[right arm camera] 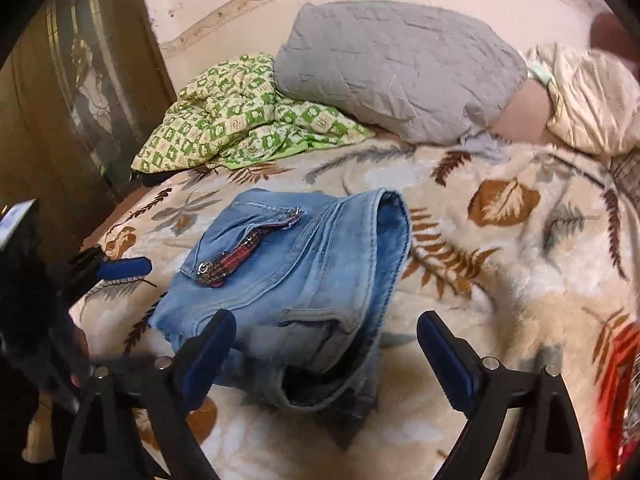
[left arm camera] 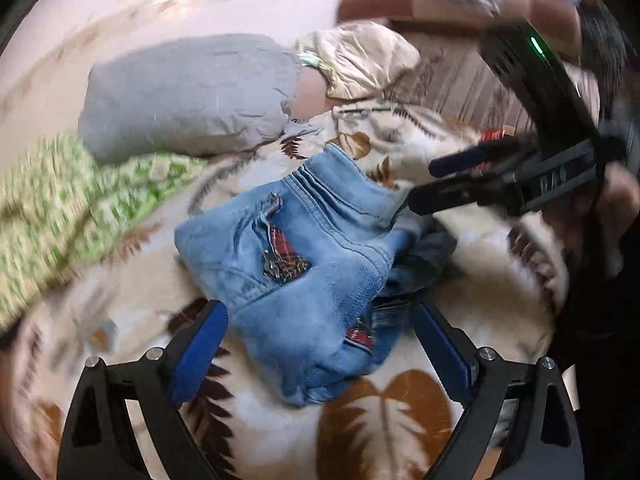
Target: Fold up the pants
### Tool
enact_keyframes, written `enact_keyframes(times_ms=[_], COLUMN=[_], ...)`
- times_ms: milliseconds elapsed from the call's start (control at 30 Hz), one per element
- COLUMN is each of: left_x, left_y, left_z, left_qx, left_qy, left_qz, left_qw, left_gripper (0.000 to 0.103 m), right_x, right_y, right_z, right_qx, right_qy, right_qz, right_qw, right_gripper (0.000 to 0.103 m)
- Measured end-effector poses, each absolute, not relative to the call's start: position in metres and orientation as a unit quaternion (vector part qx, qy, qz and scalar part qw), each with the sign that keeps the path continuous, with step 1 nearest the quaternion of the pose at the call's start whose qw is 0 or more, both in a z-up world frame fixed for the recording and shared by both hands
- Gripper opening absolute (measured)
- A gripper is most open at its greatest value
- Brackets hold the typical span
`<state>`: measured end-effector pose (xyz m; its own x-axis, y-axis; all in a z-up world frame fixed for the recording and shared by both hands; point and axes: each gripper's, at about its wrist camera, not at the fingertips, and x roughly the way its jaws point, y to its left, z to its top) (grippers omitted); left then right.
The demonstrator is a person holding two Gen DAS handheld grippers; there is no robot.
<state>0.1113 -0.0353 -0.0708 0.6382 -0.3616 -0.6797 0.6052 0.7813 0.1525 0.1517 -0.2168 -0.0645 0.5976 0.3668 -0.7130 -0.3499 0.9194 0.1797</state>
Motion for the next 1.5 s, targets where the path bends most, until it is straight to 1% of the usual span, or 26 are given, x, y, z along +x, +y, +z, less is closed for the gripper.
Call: enact_keyframes(times_ms=[67, 100, 133, 167, 200, 233, 267, 300, 367, 400, 467, 500, 533, 567, 600, 633, 667, 700, 733, 833, 933, 1033, 1100, 1233, 1333, 1500], left_x=[0.114, 0.118, 0.12, 0.125, 0.128, 0.13, 0.126, 0.124, 0.12, 0.12, 0.125, 0.126, 0.123, 0.119, 0.115, 0.111, 0.103, 0.093, 0.08, 0.053, 0.032, 0.02, 0.018, 0.013, 0.004, -0.012], left_y=[-0.037, -0.038, -0.04, -0.042, -0.043, -0.044, -0.043, -0.045, -0.047, -0.045, -0.042, -0.042, -0.042, -0.042, -0.041, -0.039, -0.033, -0.027, -0.02, -0.006, 0.004, 0.007, 0.005, 0.006, 0.009, 0.012], left_z=[-0.074, -0.077, -0.078, -0.085, -0.088, -0.091, -0.092, -0.094, -0.1, -0.102, -0.1, -0.097, -0.091, -0.084, -0.076, -0.069, -0.053, -0.038, -0.02, 0.02, 0.048, 0.061, 0.062, 0.049, 0.03, 0.01], left_qx=[0.208, 0.215, 0.222, 0.234, 0.234, 0.228, 0.228, 0.239, 0.265, 0.259, 0.238, 0.231, 0.225, 0.214, 0.2, 0.185, 0.161, 0.14, 0.116, 0.065, 0.019, -0.005, -0.005, -0.021, -0.035, -0.032], left_qy=[0.319, 0.319, 0.319, 0.328, 0.341, 0.349, 0.346, 0.347, 0.346, 0.35, 0.358, 0.358, 0.354, 0.351, 0.354, 0.354, 0.341, 0.316, 0.286, 0.25, 0.219, 0.205, 0.201, 0.232, 0.262, 0.29], left_qz=[-0.258, -0.255, -0.251, -0.248, -0.255, -0.262, -0.26, -0.259, -0.263, -0.264, -0.266, -0.264, -0.262, -0.26, -0.257, -0.255, -0.243, -0.225, -0.208, -0.166, -0.121, -0.077, -0.058, -0.026, -0.012, -0.007], left_qw=[0.888, 0.887, 0.886, 0.881, 0.874, 0.871, 0.872, 0.869, 0.861, 0.861, 0.863, 0.865, 0.869, 0.874, 0.877, 0.88, 0.894, 0.911, 0.928, 0.952, 0.968, 0.976, 0.978, 0.972, 0.964, 0.957], left_gripper=[0.093, 0.088, 0.081, 0.056, 0.04, 0.037, 0.035, 0.031, 0.031, 0.031, 0.03, 0.031, 0.033, 0.037, 0.058, 0.075, 0.1, 0.103, 0.103, 0.103, 0.103, 0.103, 0.103, 0.103, 0.103, 0.103], right_x=[0.157, 0.159, 0.162, 0.165, 0.168, 0.172, 0.174, 0.174, 0.17, 0.17, 0.174, 0.175, 0.174, 0.171, 0.166, 0.161, 0.155, 0.148, 0.135, 0.097, 0.07, 0.044, 0.03, 0.007, -0.005, -0.024], right_y=[-0.217, -0.216, -0.216, -0.215, -0.213, -0.21, -0.206, -0.203, -0.197, -0.201, -0.215, -0.219, -0.22, -0.22, -0.22, -0.221, -0.222, -0.224, -0.227, -0.228, -0.223, -0.218, -0.212, -0.207, -0.209, -0.215], right_z=[-0.07, -0.073, -0.077, -0.081, -0.085, -0.092, -0.097, -0.101, -0.108, -0.111, -0.115, -0.115, -0.112, -0.108, -0.1, -0.089, -0.078, -0.066, -0.049, -0.002, 0.034, 0.066, 0.077, 0.078, 0.059, 0.026], right_qx=[0.028, 0.034, 0.039, 0.043, 0.044, 0.046, 0.05, 0.044, 0.009, 0.014, 0.041, 0.045, 0.052, 0.054, 0.056, 0.053, 0.046, 0.04, 0.035, -0.003, -0.045, -0.061, -0.068, -0.066, -0.053, -0.024], right_qy=[0.415, 0.42, 0.426, 0.432, 0.44, 0.454, 0.463, 0.469, 0.465, 0.466, 0.471, 0.471, 0.467, 0.463, 0.458, 0.452, 0.445, 0.437, 0.414, 0.338, 0.29, 0.252, 0.238, 0.233, 0.255, 0.295], right_qz=[0.205, 0.207, 0.21, 0.212, 0.212, 0.219, 0.233, 0.236, 0.222, 0.216, 0.206, 0.197, 0.201, 0.206, 0.211, 0.203, 0.195, 0.187, 0.173, 0.129, 0.065, 0.018, -0.005, -0.024, -0.022, -0.029], right_qw=[0.886, 0.883, 0.879, 0.875, 0.872, 0.862, 0.854, 0.85, 0.857, 0.858, 0.857, 0.859, 0.86, 0.861, 0.862, 0.867, 0.873, 0.879, 0.893, 0.932, 0.954, 0.966, 0.969, 0.97, 0.965, 0.955], right_gripper=[0.093, 0.093, 0.089, 0.081, 0.06, 0.035, 0.03, 0.029, 0.026, 0.021, 0.013, 0.013, 0.014, 0.014, 0.02, 0.031, 0.046, 0.089, 0.103, 0.103, 0.103, 0.103, 0.103, 0.103, 0.103, 0.103])
